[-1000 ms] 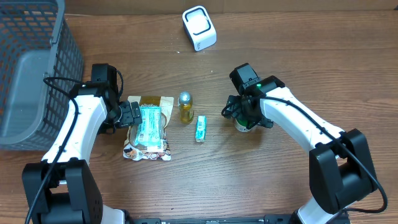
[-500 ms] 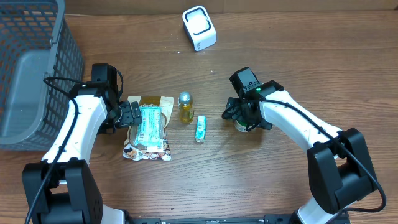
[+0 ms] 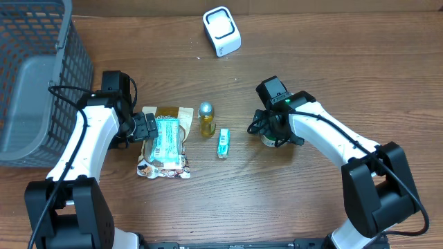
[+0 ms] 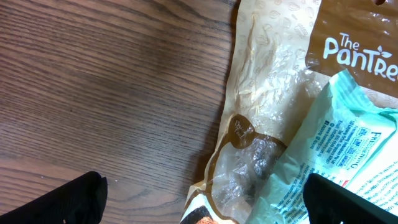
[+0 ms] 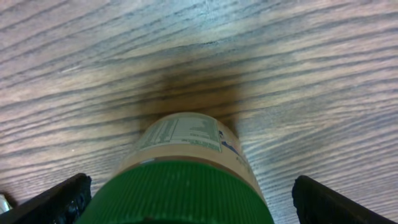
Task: Scan the item barcode
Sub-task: 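Close the right gripper on the jar's green lid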
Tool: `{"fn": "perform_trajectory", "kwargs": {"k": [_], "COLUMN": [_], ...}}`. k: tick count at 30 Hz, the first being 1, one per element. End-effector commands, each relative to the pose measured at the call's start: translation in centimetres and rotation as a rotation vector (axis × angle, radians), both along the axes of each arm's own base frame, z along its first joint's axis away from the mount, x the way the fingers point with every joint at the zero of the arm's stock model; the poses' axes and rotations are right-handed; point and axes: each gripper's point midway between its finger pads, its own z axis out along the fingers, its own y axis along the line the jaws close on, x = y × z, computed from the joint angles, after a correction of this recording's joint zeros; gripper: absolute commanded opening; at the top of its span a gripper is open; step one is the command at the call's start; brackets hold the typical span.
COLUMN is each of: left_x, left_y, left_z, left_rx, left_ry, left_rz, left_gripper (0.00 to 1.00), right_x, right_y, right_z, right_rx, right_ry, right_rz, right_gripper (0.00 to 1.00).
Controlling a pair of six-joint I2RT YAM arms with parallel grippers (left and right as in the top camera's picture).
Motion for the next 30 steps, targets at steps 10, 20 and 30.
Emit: {"fn": "perform_trajectory", "kwargs": {"k": [10,20,30], "left_x": [0.54,0.54,0.54], "left_y": [-0.06,-0.04,-0.06], "left_z": [0.39,0.39,0.39], "left_rx": [-0.006,-0.006,-0.006], "left_ry": [-0.013,-0.013,-0.013], "left_rz": [-0.01,-0.01,-0.01], "left_gripper": [1.0,1.0,1.0], "right_x": [0.1,-0.07,0.01], "right_y": [-0.54,-0.62,-0.38], "right_z": [-0.22,-0.92,-0.92], "right_rx": [-0.023,-0.021,-0.008], "right_ry": [-0.005,-0.01,-0.012], "right_rz": [-0.003,-0.003,-0.002], "right_gripper": [0.9,0.89,0.81]}}
